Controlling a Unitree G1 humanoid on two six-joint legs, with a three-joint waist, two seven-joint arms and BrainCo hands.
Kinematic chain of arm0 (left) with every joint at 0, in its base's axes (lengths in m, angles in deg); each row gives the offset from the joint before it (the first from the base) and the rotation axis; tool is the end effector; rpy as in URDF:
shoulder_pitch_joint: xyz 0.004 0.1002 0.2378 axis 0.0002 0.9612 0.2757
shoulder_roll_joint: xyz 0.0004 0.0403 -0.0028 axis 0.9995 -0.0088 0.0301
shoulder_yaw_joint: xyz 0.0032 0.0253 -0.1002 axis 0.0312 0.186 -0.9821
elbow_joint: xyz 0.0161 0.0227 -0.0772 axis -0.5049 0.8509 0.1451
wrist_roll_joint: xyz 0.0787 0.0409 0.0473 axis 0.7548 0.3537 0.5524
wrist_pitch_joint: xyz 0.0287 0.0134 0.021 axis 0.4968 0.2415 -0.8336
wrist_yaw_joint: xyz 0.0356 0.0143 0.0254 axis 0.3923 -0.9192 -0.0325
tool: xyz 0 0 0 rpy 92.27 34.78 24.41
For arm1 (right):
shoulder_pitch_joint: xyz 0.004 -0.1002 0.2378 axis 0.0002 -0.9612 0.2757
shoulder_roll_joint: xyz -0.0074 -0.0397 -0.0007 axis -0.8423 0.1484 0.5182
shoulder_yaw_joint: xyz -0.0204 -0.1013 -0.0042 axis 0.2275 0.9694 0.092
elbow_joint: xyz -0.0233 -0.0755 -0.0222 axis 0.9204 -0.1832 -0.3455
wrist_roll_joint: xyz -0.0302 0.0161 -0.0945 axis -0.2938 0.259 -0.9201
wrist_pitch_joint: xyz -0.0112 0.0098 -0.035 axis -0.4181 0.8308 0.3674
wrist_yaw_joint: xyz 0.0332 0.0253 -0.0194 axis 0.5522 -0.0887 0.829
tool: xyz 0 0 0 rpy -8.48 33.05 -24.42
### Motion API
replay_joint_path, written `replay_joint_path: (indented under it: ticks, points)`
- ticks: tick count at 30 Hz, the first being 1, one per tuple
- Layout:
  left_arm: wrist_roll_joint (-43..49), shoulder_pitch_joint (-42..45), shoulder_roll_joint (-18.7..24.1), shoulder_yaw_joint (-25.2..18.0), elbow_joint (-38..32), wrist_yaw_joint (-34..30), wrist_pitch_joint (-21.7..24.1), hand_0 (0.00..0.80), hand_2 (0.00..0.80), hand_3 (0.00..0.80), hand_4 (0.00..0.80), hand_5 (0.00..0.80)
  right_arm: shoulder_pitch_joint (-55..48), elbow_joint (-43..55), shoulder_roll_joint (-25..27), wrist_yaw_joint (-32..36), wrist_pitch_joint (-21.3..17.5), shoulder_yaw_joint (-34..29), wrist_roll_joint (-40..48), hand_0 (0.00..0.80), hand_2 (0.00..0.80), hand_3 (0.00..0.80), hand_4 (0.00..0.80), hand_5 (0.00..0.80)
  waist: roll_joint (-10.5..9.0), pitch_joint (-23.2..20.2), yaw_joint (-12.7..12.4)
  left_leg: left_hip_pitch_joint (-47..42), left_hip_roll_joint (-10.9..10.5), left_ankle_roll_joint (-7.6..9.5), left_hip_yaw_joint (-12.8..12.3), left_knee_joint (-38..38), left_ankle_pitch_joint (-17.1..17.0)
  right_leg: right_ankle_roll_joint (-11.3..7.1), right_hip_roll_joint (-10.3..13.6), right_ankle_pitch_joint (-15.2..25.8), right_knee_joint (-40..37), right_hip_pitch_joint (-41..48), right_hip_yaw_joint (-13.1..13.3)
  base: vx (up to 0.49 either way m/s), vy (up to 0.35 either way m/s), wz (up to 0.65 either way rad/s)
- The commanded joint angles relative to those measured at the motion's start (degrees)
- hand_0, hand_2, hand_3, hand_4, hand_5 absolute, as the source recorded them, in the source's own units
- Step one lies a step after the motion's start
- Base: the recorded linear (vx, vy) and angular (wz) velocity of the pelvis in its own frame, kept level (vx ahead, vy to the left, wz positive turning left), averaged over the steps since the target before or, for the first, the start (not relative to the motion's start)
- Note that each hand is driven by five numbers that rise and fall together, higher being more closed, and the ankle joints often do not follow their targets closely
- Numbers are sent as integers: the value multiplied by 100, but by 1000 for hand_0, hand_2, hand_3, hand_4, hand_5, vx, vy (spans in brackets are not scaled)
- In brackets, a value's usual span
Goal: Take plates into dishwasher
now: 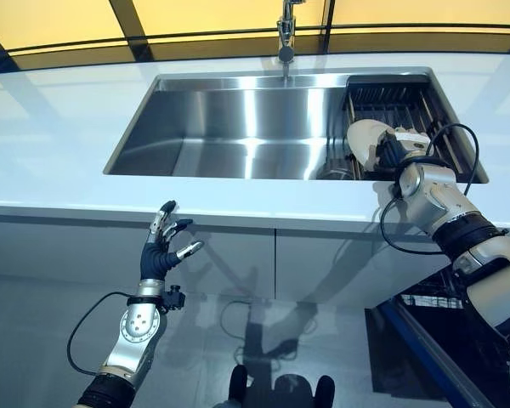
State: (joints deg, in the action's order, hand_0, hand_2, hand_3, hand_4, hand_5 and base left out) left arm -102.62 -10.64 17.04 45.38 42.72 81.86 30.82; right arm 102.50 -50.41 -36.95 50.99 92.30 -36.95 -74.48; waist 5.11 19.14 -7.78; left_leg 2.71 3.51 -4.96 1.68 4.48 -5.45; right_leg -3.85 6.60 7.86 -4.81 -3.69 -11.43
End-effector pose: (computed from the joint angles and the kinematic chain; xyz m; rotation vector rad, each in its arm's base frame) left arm 0.2358 0.2022 0.0707 0.0484 -0.4453 0.0319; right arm 0.3557 -0.2302 0.2526 -1.5544 -0.0043 -0.3530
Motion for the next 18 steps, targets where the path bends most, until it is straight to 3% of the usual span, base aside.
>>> replay_joint_path:
  ticks: [1,6,18]
  points:
    - [-168,73,76,380,49,24,-34,0,0,0,0,0,389,-224,69,62,-1,893,-238,800,800,800,800,800,-243,202,-206,151,-217,187,-47,13,-2,-140,328,-55,327,-153,56,-33,-10,1]
    - [-207,105,118,348,1,-47,-37,0,0,0,0,0,350,-200,180,23,124,936,-356,800,800,800,800,800,-262,164,-202,155,-215,188,-46,24,3,-151,320,-50,298,-155,41,0,0,0]
    - [-221,119,125,278,19,-74,-30,0,0,0,0,0,288,-115,435,-201,-5,799,-307,800,800,800,800,800,-331,-2,-121,98,-191,171,-109,50,11,-176,286,-34,232,-88,53,0,0,0]
